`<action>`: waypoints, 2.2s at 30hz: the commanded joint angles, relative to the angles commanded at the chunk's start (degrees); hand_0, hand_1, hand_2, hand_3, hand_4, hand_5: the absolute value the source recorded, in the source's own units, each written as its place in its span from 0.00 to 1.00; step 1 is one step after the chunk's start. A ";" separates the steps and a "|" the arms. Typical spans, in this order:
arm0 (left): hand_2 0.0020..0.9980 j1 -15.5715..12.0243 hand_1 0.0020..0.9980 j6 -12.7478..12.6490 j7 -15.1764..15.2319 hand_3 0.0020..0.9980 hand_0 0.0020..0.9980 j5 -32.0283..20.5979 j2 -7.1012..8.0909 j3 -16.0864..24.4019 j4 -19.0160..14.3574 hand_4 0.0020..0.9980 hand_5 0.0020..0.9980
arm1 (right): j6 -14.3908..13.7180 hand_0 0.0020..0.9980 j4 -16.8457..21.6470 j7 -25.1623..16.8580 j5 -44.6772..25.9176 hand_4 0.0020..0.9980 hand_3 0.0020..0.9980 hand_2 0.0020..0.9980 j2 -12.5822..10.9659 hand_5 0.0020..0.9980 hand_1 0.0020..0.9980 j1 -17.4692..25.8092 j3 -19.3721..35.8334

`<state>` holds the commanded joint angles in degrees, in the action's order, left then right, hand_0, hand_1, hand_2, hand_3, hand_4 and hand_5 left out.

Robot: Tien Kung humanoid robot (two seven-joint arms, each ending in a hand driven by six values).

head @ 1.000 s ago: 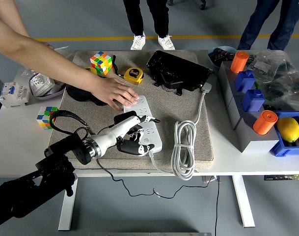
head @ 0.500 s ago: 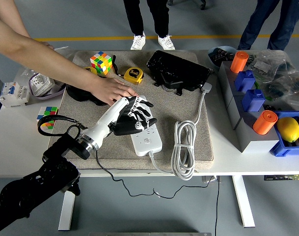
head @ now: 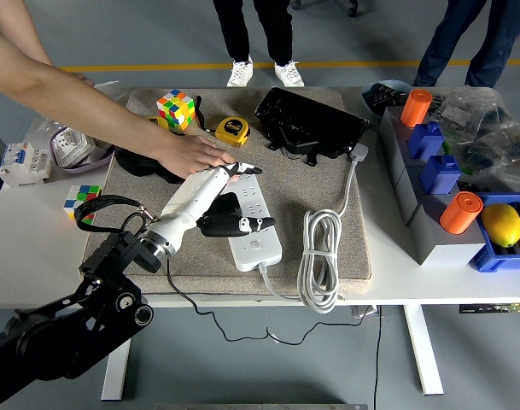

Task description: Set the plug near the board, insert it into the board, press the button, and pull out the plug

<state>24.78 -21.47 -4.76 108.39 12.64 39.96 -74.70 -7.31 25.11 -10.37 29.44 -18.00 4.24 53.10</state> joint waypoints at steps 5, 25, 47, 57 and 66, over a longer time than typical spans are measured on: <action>0.74 1.70 0.69 -0.01 -4.14 0.75 0.67 5.92 -0.57 -1.02 2.68 1.00 0.45 | 0.00 0.61 0.03 0.00 -0.04 0.71 0.54 0.57 -0.19 0.22 0.61 -0.04 -0.10; 0.59 5.21 0.60 1.97 -9.38 0.63 0.53 6.98 -1.98 -2.74 10.00 0.93 0.40 | 0.00 0.61 0.16 -0.11 -0.02 0.71 0.54 0.57 -0.60 0.22 0.61 0.17 -0.31; 0.48 7.09 0.48 3.03 -10.85 0.54 0.35 7.12 -2.76 -4.55 13.94 0.77 0.17 | -0.02 0.61 0.15 -0.20 0.08 0.71 0.54 0.57 -0.26 0.21 0.61 0.16 0.23; 0.37 7.07 0.42 1.40 -9.64 0.53 0.28 7.60 -2.73 -4.81 14.20 0.74 0.09 | -0.03 0.61 0.15 -0.22 0.11 0.71 0.54 0.57 -0.12 0.21 0.61 0.12 0.29; 0.33 6.83 0.39 0.21 -7.46 0.51 0.26 6.77 -2.55 -4.85 14.09 0.76 0.09 | -0.06 0.61 0.10 -0.24 0.17 0.71 0.54 0.57 -0.01 0.21 0.61 0.32 0.59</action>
<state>31.62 -21.26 -12.22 115.15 10.09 35.10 -60.61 -7.37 25.21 -10.61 29.61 -18.01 4.56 53.69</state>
